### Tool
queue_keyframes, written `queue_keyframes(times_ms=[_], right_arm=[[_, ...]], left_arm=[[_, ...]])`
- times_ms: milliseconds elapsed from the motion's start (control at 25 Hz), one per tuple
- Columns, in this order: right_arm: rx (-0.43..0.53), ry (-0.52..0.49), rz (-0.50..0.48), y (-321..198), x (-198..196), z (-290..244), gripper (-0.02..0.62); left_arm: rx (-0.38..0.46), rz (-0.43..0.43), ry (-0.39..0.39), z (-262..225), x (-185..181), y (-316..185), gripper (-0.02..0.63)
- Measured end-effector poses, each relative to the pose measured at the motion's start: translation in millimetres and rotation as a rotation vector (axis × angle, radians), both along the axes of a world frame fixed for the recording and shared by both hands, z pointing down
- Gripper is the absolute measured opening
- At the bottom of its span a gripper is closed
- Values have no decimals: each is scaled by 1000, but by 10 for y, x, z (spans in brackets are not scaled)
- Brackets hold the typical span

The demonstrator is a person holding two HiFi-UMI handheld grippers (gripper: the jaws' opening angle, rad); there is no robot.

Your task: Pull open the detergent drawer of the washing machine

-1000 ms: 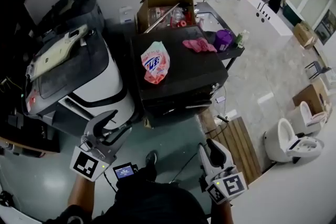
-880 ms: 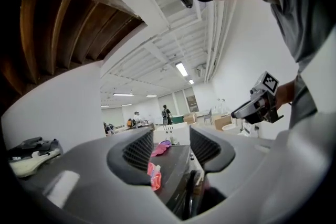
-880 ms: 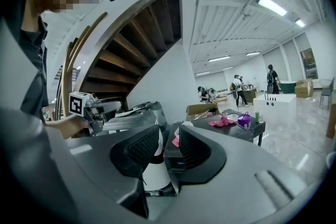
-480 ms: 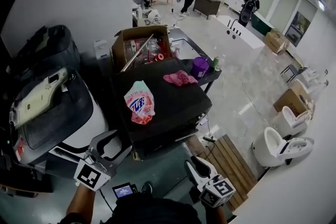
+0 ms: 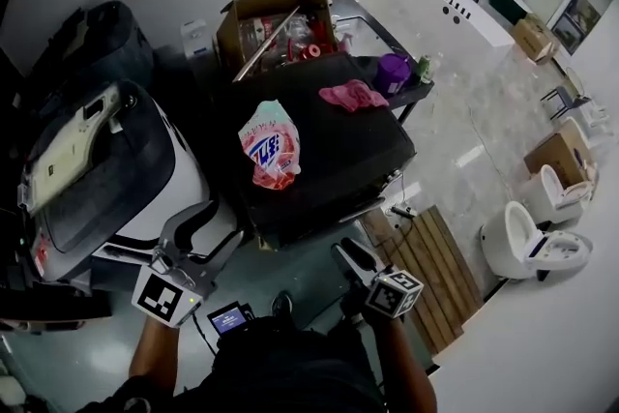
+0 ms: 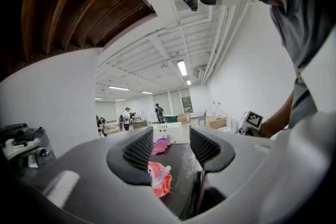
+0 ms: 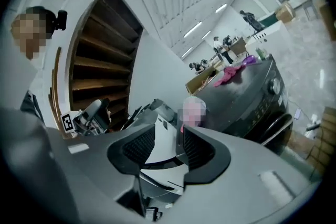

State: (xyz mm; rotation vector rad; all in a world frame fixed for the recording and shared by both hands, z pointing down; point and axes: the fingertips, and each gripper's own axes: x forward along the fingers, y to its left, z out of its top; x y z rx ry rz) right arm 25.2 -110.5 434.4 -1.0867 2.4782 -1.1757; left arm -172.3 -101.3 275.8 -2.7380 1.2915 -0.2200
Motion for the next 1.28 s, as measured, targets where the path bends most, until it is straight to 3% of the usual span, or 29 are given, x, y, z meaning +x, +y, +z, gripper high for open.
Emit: queue_keyframes(times_ms=[320, 480, 640, 1040, 1280], right_arm=[[-150, -158, -103, -357, -380, 1269, 185], [-248, -234, -73, -516, -480, 1884, 199], [-282, -313, -4, -743, -488, 2262, 201], [-226, -538, 86, -1072, -483, 2582, 249], [-150, -686, 46, -1104, -524, 2593, 247]], left_arm=[[-97, -95, -45, 267, -120, 35, 267], [-138, -128, -75, 413, -176, 35, 268], [-168, -151, -102, 539, -247, -2, 268], [-279, -177, -174, 931, -440, -9, 268], [-320, -163, -205, 1135, -507, -18, 268]])
